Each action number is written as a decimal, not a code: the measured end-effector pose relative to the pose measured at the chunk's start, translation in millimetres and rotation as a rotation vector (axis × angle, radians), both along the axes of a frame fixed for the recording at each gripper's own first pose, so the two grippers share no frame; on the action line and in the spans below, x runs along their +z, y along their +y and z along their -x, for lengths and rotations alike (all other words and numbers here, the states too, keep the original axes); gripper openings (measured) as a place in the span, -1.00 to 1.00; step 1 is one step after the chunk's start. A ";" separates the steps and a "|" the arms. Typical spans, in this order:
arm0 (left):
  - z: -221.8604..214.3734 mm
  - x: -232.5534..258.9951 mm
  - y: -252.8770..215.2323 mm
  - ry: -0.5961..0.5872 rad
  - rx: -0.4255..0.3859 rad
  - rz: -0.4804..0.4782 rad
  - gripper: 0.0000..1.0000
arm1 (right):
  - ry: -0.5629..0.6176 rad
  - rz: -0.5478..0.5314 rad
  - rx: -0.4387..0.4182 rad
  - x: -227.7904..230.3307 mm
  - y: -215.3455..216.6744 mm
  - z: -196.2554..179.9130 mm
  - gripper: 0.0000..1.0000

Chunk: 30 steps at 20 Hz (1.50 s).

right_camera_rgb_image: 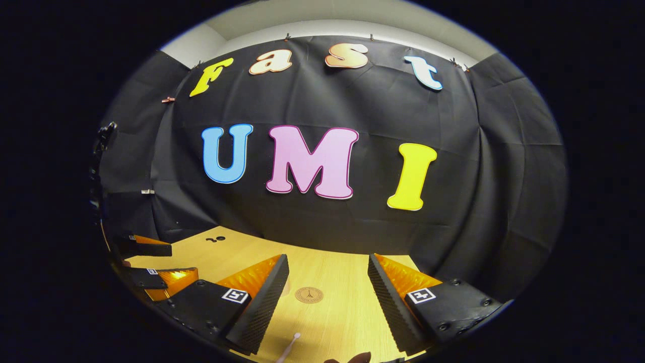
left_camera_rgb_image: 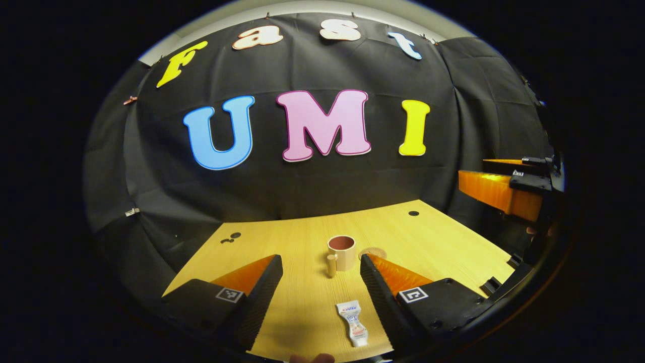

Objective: Put the toothbrush and toothpaste on the desktop into the cup, then pick up the cup and place it on the coaster on the desktop.

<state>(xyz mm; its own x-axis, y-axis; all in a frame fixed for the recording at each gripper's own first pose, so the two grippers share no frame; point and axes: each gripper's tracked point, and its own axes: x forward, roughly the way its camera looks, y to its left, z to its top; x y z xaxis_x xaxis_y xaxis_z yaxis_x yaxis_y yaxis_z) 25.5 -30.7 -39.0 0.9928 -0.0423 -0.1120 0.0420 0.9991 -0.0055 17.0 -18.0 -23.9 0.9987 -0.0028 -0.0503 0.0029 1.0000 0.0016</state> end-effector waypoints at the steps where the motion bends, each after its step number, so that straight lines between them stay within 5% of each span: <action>1: -2.0 -6.8 -4.6 0.017 -0.005 0.004 0.92 | 0.007 -0.001 -0.001 -2.4 -1.9 0.4 0.94; 11: -18.6 -137.2 -45.2 0.370 -0.024 0.123 0.93 | 0.111 -0.003 -0.001 -49.6 -22.0 1.9 0.94; 18: -32.1 -220.2 -61.7 0.583 0.008 0.095 0.94 | 0.200 -0.016 -0.013 -88.7 -47.4 -2.5 0.94; 26: -47.3 -252.4 -62.2 0.723 0.056 0.098 0.76 | 0.293 -0.029 -0.004 -126.4 -63.4 -5.8 0.94; 30: -52.5 -253.3 -66.0 0.757 0.018 0.083 0.75 | 0.368 -0.072 0.043 -167.7 -52.9 -6.4 0.95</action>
<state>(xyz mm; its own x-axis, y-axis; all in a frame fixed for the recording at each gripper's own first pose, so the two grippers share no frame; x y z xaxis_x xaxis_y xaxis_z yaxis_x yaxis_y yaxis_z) 77.9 -96.7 -292.2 0.6468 -0.0646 -0.7599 -0.0200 0.9946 -0.1015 23.4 -70.9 -191.6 0.9128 0.0556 -0.4045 -0.0260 0.9966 0.0783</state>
